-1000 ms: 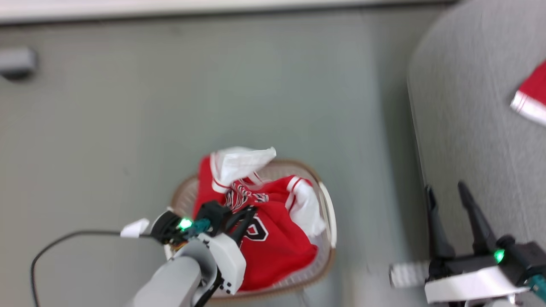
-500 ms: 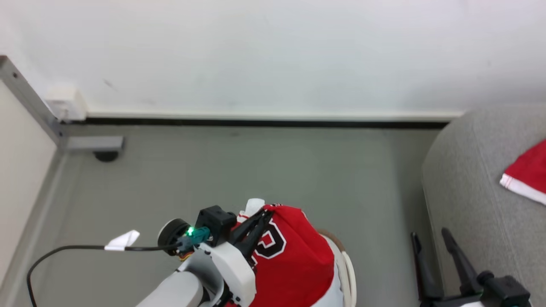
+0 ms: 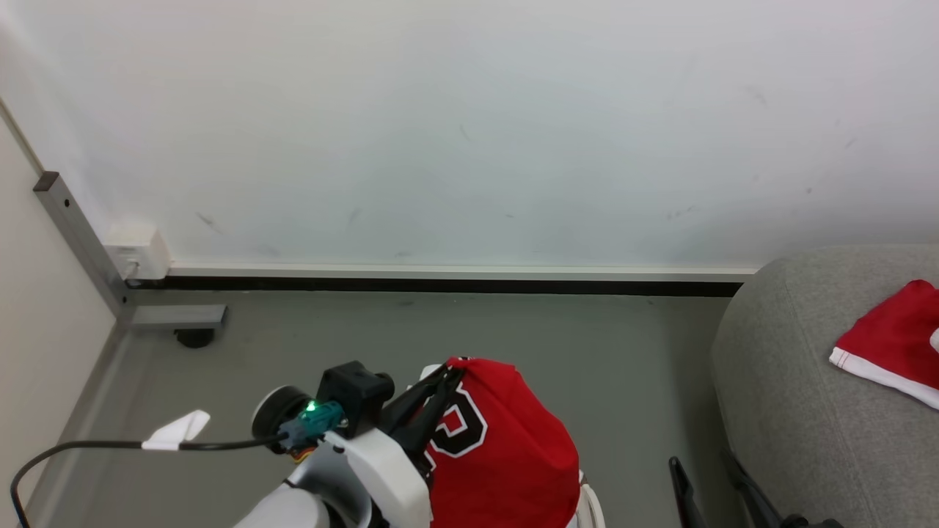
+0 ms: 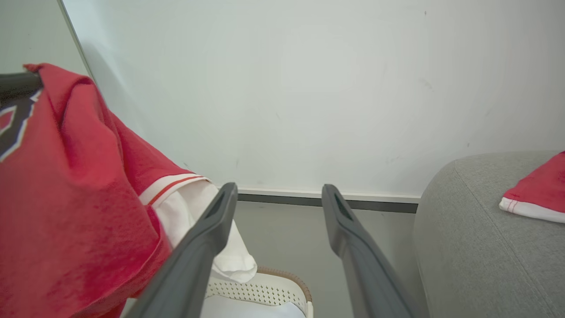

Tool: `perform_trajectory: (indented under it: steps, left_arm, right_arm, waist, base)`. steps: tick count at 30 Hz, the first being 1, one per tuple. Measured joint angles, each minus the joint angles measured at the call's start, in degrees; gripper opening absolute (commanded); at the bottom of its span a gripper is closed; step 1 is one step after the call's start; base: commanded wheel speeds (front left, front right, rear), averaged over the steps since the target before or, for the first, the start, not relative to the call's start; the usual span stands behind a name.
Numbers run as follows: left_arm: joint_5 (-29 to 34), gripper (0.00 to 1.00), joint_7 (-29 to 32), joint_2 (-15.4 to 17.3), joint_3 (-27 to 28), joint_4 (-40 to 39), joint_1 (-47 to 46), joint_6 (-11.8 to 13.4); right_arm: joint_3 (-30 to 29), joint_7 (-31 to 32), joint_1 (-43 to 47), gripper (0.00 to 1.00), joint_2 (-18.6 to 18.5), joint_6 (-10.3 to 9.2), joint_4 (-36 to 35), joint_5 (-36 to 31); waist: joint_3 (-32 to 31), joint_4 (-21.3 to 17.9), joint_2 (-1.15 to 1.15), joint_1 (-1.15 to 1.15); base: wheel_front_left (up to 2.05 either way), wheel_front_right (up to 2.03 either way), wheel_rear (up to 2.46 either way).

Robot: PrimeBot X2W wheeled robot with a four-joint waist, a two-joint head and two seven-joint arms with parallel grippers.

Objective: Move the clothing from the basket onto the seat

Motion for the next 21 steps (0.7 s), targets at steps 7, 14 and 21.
perform_trajectory:
  steps: [7, 14, 21]
  left_arm:
    - [-0.14, 0.00, 0.65, 0.54, 0.27, -2.08, 0.76, 1.18]
    - [-0.25, 0.00, 0.83, 0.73, 0.13, -3.01, 0.73, 1.37]
    - [-0.32, 0.00, 1.07, -0.16, -0.96, -2.69, 0.29, 0.92]
  right_arm:
    - [5.41, 0.00, -0.28, 1.00, -1.76, 0.00, -1.32, -1.44]
    - [20.30, 0.13, -7.62, 1.00, -9.94, 0.00, -1.43, 4.66]
    - [36.45, 3.90, -20.09, 1.00, -15.68, 0.00, 0.02, 12.09]
  waist:
    - [-0.73, -0.86, 0.00, 0.00]
    - [-0.91, -0.89, 0.00, 0.00]
    - [-0.72, -0.59, 0.00, 0.01]
  base:
    - [0.00, 0.00, 0.00]
    - [0.00, 0.00, 0.00]
    - [0.00, 0.00, 0.00]
